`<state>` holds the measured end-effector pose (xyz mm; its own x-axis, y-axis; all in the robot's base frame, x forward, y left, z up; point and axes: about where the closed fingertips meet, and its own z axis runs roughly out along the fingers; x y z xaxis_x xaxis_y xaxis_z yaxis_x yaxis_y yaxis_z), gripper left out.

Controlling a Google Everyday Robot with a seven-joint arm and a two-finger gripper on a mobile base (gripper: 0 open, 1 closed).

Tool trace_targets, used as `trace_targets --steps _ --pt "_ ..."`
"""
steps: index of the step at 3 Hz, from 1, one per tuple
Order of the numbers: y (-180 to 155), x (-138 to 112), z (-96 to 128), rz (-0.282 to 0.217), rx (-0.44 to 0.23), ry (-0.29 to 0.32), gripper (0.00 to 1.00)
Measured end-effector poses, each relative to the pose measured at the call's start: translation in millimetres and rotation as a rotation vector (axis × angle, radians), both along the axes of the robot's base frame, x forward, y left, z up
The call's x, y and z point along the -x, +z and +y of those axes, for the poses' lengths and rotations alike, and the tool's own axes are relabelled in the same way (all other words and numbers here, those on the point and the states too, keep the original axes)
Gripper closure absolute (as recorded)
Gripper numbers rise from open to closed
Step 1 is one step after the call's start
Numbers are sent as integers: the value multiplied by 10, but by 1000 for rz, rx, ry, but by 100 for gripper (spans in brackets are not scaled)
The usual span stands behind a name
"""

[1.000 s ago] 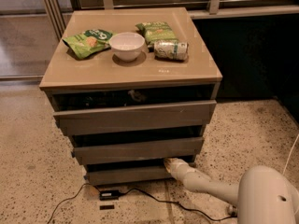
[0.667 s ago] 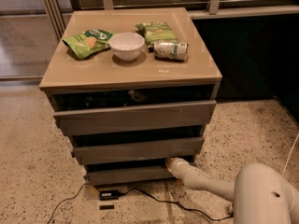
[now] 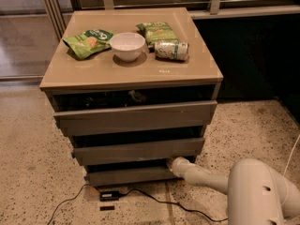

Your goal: Open bottom drawer

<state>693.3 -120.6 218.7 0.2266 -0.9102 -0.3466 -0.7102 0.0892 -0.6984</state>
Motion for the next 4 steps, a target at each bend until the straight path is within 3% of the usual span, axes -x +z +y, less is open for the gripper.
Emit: trace_targets --steps 2,4 --pt "-57 -3 -22 82 16 19 100" --pt "-63 42 -27 115 14 28 100"
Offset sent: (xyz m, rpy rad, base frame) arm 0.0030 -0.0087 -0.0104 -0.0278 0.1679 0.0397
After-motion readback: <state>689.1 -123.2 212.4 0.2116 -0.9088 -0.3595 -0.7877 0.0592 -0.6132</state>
